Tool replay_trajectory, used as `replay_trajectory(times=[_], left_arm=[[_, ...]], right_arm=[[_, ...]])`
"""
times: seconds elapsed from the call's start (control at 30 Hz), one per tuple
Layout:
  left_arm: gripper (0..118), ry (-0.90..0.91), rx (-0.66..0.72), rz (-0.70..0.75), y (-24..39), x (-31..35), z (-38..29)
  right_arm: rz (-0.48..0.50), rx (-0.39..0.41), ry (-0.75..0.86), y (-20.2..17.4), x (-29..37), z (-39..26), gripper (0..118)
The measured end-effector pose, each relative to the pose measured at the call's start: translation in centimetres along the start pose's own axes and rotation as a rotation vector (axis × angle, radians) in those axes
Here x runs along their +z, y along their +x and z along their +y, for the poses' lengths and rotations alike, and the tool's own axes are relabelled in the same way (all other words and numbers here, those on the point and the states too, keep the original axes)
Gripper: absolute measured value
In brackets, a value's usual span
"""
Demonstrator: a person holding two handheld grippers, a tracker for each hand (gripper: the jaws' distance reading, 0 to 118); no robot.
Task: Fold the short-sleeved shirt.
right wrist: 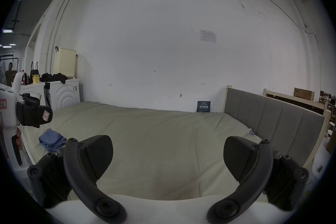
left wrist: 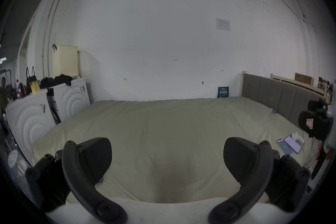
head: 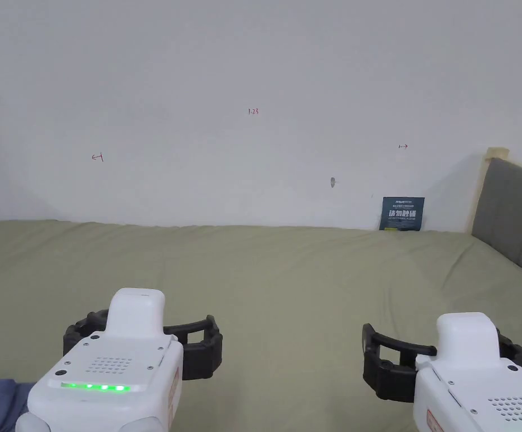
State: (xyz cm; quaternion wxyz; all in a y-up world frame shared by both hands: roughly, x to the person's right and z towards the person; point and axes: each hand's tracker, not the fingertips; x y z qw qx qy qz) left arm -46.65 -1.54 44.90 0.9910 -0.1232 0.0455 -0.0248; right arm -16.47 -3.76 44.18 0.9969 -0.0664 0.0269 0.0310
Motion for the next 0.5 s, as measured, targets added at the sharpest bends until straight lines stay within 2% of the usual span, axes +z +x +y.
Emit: replay_trajectory(times=[0.23, 0.3, 0.37, 0.43, 0.5], left_arm=[[118, -0.012, -0.009, 0.005, 0.6, 0.1, 0.1], [118, 0.041, -0.064, 0.041, 0.7, 0.0, -0.1], [118, 0.019, -0.068, 0.031, 0.7, 0.0, 0.1], [118, 0.035, -0.058, -0.041, 0.3, 0.7, 0.3], [118, 0.035, -0.042, -0.018, 0.3, 0.9, 0.6]], right_arm=[[0.007, 0.015, -0.006, -0.1, 0.1, 0.0, 118], [0.010, 0.011, -0.010, 0.0, -0.1, 0.1, 118], [0.013, 0.001, -0.007, 0.0, 0.2, 0.0, 118], [0.018, -0.006, -0.008, 0.1, -0.1, 0.2, 118], [0.019, -0.007, -0.009, 0.1, 0.1, 0.2, 118]])
